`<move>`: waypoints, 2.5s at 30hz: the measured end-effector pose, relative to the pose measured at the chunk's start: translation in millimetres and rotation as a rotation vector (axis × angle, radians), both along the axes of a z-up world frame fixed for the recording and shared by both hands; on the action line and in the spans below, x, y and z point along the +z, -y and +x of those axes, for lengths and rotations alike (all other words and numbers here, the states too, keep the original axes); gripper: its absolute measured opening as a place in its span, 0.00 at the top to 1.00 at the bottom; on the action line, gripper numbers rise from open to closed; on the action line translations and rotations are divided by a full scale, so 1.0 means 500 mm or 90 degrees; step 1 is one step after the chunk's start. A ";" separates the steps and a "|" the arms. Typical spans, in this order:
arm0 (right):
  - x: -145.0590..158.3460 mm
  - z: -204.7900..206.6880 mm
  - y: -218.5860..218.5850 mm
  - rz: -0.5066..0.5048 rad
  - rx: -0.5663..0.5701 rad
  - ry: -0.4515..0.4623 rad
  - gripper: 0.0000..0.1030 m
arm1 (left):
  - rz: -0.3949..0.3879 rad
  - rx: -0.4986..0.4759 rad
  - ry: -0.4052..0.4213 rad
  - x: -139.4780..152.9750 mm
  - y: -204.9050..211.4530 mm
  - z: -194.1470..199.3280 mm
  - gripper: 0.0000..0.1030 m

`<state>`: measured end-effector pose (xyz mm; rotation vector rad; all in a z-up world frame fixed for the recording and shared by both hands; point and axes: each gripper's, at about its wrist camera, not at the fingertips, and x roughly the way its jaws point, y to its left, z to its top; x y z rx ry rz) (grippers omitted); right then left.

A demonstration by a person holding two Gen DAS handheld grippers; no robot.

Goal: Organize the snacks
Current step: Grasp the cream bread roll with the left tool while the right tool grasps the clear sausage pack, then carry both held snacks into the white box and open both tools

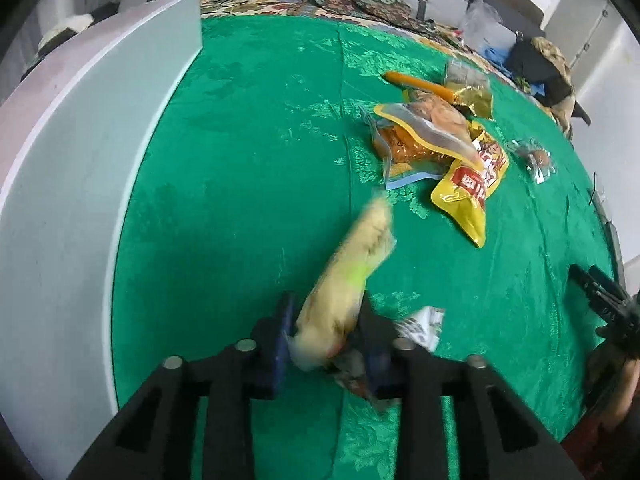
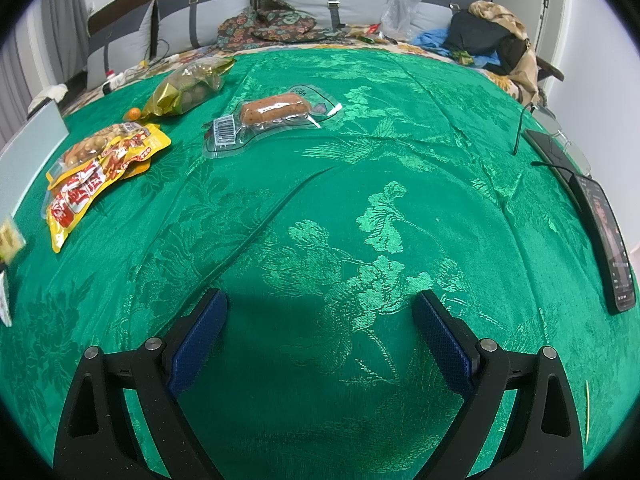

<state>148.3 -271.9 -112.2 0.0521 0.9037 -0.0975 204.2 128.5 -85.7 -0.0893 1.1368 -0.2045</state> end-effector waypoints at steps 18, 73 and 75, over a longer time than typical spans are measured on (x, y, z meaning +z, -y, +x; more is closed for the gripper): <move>0.055 0.102 0.059 0.209 -0.045 -0.056 0.10 | -0.093 0.038 0.098 0.016 -0.029 0.022 0.80; 0.212 0.055 -0.663 0.113 0.410 0.038 0.28 | 0.068 0.297 0.203 0.263 -0.361 -0.237 0.07; 0.155 0.058 -0.578 0.048 0.365 0.023 0.29 | 0.078 0.246 0.217 0.279 -0.292 -0.234 0.04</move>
